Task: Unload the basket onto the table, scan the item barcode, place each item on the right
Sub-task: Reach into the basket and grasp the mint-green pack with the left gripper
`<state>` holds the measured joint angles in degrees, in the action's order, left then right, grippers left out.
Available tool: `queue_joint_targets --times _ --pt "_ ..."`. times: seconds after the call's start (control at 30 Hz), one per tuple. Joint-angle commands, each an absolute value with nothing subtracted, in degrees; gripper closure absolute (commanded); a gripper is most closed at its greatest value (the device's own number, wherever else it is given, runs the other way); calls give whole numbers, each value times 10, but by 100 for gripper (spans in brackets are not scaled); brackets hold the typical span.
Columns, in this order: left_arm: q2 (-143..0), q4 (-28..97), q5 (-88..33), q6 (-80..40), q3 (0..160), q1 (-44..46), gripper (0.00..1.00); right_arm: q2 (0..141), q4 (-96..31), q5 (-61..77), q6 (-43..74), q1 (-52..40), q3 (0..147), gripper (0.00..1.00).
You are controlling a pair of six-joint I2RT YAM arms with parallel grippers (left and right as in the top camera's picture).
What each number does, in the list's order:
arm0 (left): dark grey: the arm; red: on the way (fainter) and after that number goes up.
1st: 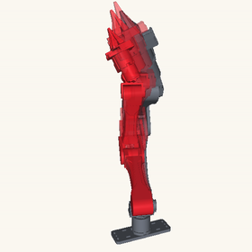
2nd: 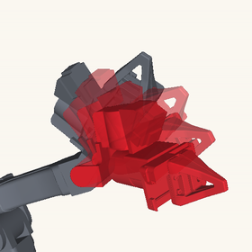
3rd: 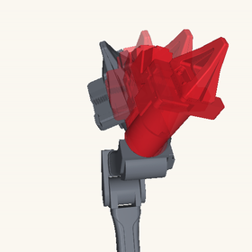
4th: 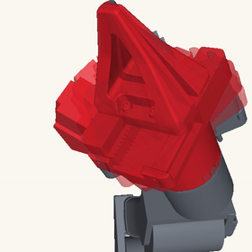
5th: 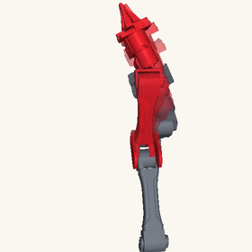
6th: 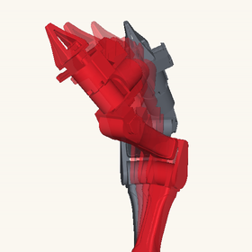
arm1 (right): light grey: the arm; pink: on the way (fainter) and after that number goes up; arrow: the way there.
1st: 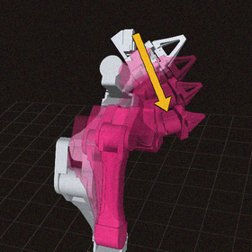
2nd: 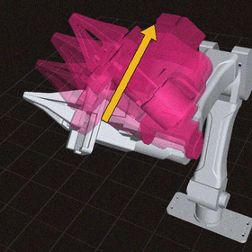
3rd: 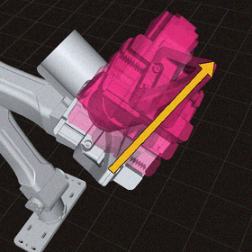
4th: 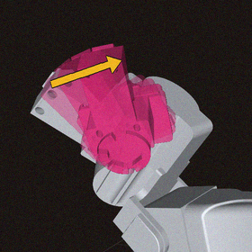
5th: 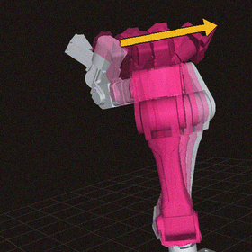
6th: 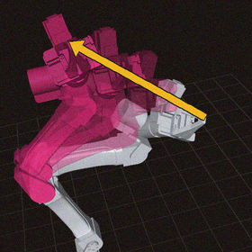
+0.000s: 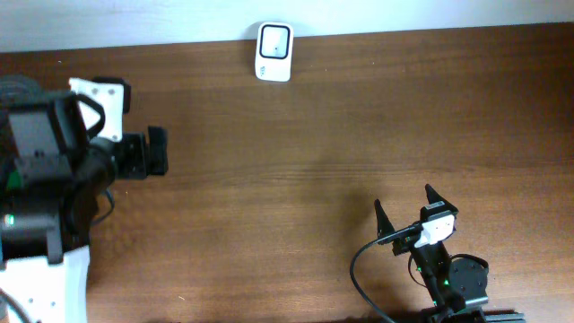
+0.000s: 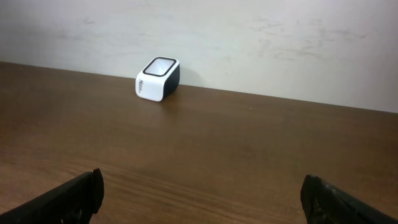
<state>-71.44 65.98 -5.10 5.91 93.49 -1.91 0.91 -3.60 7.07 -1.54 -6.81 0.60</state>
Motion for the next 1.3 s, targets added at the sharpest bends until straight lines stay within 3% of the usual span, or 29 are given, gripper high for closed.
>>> queue_joint_targets --times 0.0,0.13,0.4,0.5,0.67,0.9,1.17,1.27 --pt "-755 650 -69 17 954 -22 3 5 -39 68 -15 -71 3 2" --pt "-771 689 76 -152 1037 -103 8 5 -39 68 -15 -71 3 2" --pt "-814 766 67 -200 1115 -438 3 5 -39 69 -15 -71 3 2" --pt "-885 794 29 -206 1094 -505 3 5 -39 68 -15 -71 3 2" --pt "-978 814 30 -196 1013 -517 7 5 -39 68 -15 -71 3 2" --pt "-988 621 70 -197 773 -517 11 5 -39 68 -15 -71 3 2" --pt "-1071 541 69 -197 746 -516 9 5 -39 68 -15 -71 3 2" --pt "-1080 531 52 -197 746 -514 21 5 -39 68 -15 -71 3 2"
